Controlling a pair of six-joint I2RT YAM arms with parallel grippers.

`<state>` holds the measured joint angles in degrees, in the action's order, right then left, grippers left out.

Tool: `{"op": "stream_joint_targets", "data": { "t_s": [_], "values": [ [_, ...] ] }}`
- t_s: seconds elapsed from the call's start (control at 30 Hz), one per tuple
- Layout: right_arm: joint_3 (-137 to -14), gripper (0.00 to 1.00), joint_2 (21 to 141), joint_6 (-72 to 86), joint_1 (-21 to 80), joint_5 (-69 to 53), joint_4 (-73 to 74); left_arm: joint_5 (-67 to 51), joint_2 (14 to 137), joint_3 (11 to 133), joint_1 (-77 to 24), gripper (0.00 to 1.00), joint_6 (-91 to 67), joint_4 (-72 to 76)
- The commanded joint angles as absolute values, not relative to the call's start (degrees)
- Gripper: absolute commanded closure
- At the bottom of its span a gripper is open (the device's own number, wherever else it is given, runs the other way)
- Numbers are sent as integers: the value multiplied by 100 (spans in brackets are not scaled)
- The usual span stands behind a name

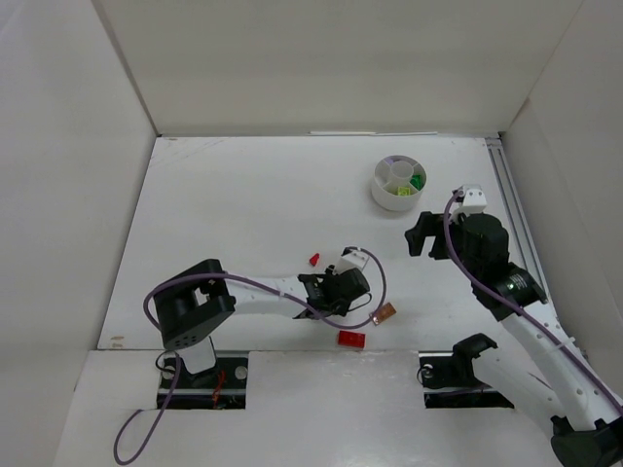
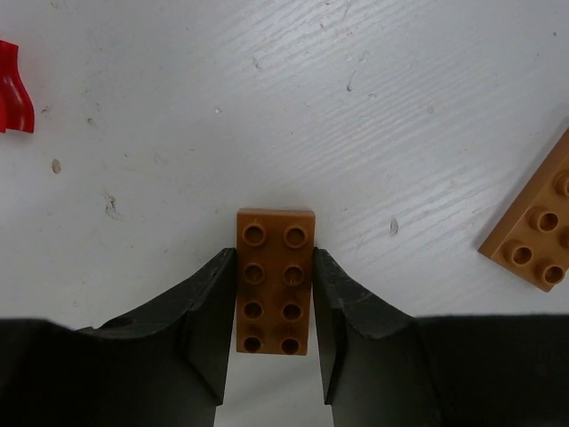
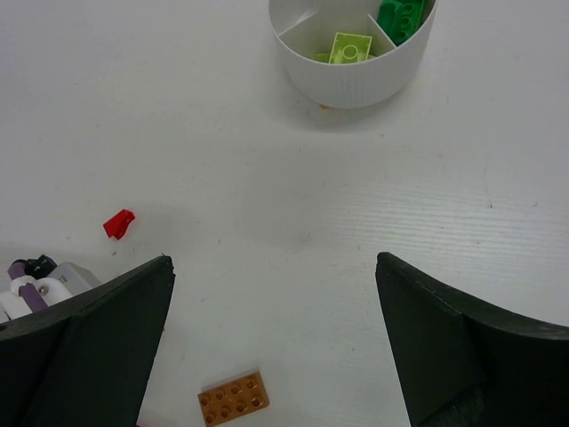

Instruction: Sort the legos into containers by color

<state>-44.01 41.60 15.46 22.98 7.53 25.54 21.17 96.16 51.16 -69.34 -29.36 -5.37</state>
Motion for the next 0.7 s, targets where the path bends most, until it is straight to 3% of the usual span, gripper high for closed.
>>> {"op": "stream_joint_targets", "data": {
  "t_s": [0.0,0.23,0.53,0.67],
  "values": [
    [-4482,0,4087,1626,2355,817,2566,1960,9336,5027,-6961,79,-3006,-817],
    [-4781,0,4087,1731,2355,274,3030,2171,8089,4668,-6961,82,-2445,-72],
    [-5186,0,4148,1854,2355,-2143,3454,1064,6443,3920,-6961,79,-730,1406],
    [-5501,7,4280,2003,2408,-2715,3516,722,6179,3920,-6961,79,-308,1573]
  ]
}}
